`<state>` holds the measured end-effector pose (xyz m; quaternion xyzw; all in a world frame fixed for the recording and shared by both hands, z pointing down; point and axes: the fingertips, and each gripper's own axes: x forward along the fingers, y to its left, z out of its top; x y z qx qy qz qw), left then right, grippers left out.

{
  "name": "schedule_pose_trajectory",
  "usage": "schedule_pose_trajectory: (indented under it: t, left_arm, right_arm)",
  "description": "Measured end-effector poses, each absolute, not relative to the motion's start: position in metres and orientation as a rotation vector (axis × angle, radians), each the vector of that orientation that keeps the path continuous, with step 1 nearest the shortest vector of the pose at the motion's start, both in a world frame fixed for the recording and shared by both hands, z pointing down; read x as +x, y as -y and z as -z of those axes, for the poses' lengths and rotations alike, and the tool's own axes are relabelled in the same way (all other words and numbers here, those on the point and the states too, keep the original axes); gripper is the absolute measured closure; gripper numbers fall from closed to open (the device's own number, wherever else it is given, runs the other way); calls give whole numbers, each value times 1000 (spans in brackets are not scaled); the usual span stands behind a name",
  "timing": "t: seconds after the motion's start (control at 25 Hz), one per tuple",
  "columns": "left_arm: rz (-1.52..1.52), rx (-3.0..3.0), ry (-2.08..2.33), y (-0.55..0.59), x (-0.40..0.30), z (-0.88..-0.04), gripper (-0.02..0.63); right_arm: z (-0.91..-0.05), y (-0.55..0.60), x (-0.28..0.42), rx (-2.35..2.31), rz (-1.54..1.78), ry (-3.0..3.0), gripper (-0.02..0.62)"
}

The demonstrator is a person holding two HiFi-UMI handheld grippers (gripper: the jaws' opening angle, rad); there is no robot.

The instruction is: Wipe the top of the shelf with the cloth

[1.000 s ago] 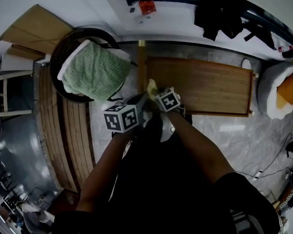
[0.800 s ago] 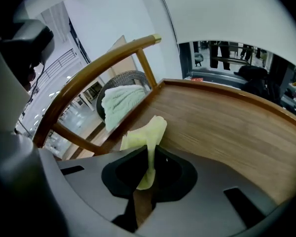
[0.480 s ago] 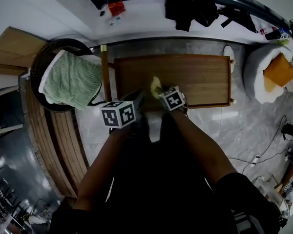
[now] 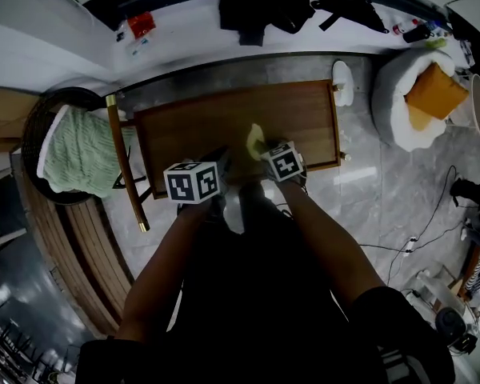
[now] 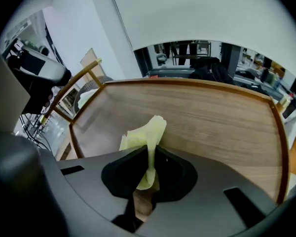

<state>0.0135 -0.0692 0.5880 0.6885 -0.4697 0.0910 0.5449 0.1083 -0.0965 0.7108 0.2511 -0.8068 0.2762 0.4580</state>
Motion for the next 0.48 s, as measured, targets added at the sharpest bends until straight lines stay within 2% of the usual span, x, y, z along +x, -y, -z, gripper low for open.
schedule_pose_trajectory:
  t: [0.48]
  left_arm:
    - [-254, 1723, 1016, 111, 104, -588, 594]
  right_arm:
    - [-703, 156, 253, 882, -674, 1899, 549]
